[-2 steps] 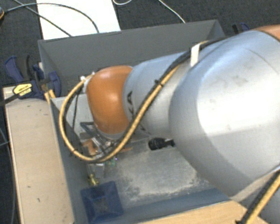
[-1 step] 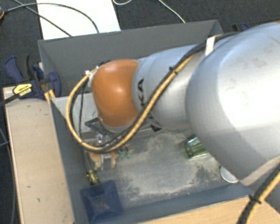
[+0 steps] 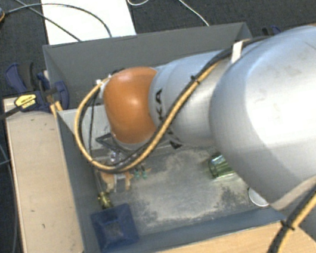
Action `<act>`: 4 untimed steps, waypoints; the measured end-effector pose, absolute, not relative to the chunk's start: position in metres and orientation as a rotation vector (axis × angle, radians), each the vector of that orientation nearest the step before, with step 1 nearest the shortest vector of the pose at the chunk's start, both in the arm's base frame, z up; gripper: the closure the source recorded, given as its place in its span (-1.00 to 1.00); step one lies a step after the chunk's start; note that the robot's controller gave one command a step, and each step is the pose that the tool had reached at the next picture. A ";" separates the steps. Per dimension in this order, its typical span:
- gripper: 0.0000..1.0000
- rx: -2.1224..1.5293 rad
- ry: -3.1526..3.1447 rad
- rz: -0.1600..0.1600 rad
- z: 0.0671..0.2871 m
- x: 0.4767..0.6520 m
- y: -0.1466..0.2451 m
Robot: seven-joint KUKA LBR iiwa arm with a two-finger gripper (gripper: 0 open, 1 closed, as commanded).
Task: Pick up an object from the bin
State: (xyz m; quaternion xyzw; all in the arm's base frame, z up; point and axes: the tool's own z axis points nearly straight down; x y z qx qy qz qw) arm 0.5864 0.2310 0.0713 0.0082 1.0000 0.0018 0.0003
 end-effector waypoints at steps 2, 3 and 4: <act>1.00 0.028 3.146 0.003 0.077 0.585 0.230; 1.00 0.029 3.151 0.000 0.098 0.584 0.230; 1.00 0.029 3.143 0.005 0.118 0.586 0.231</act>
Offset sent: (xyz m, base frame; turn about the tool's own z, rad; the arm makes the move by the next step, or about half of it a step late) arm -0.0001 0.0000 0.0770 0.0000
